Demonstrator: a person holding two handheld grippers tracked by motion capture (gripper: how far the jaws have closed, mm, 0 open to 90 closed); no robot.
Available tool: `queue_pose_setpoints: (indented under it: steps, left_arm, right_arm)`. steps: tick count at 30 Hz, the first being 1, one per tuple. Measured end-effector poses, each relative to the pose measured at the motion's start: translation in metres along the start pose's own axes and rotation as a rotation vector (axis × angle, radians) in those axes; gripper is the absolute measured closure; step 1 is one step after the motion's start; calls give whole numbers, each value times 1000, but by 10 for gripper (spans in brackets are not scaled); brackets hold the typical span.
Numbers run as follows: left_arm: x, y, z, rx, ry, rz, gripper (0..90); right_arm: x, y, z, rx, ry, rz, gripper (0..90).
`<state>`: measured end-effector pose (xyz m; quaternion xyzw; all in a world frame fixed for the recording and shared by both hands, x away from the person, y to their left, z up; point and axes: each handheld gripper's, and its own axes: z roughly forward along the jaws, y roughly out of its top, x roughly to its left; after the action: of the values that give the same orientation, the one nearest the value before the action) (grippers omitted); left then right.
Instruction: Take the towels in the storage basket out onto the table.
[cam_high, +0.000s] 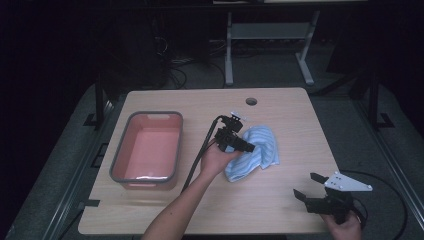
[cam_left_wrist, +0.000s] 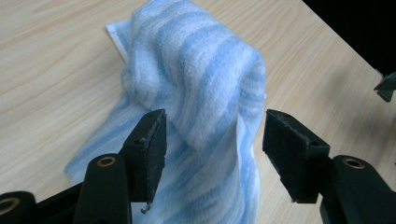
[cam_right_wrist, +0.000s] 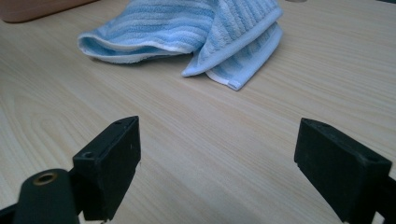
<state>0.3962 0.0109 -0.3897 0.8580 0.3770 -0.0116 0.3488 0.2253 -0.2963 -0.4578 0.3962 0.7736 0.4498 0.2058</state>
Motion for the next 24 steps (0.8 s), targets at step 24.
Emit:
queue_pose_setpoints:
  steps: [24]
  left_arm:
    - [4,-33,-35,-66,-42,-8,319]
  right_arm:
    - [-3,-4,1,24,-27,7,141]
